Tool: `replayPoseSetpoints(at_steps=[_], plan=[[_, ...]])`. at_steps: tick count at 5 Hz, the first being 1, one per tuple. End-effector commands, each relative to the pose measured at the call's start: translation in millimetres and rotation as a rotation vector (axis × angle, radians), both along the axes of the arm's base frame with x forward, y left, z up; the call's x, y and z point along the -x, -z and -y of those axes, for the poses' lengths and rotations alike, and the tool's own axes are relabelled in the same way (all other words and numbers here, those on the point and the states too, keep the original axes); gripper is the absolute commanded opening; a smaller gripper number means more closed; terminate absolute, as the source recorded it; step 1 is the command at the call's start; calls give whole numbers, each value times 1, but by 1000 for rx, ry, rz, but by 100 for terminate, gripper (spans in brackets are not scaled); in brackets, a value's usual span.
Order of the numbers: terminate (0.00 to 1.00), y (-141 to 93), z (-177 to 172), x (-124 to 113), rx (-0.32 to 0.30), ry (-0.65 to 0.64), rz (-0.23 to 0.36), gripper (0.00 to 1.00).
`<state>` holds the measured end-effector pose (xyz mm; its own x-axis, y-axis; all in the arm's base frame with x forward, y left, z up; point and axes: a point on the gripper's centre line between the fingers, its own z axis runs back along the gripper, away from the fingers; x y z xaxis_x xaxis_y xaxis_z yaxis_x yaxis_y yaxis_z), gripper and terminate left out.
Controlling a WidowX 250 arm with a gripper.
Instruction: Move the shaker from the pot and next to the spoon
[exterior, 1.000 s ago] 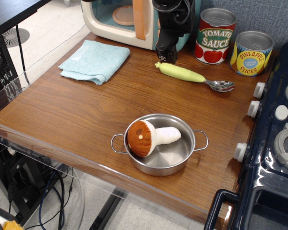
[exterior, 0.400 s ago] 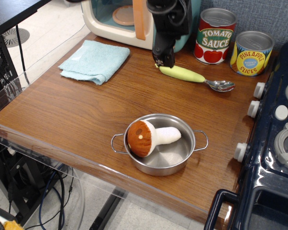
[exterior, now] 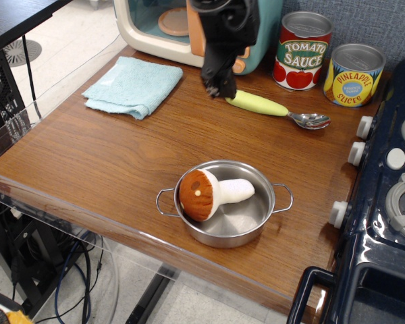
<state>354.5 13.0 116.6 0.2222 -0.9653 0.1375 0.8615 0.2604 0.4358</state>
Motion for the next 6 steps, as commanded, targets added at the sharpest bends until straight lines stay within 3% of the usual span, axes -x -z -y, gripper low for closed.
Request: replayPoseSetpoints(at_steps=[1,2,5,6], plan=[[0,-8,13,55,-17,-142,-52,100],[0,5,20,74,-24,-146,-115,100],[0,47,27,90,-49,-159,-248,100],[0,58,31,89,-43,-144,-253,100]])
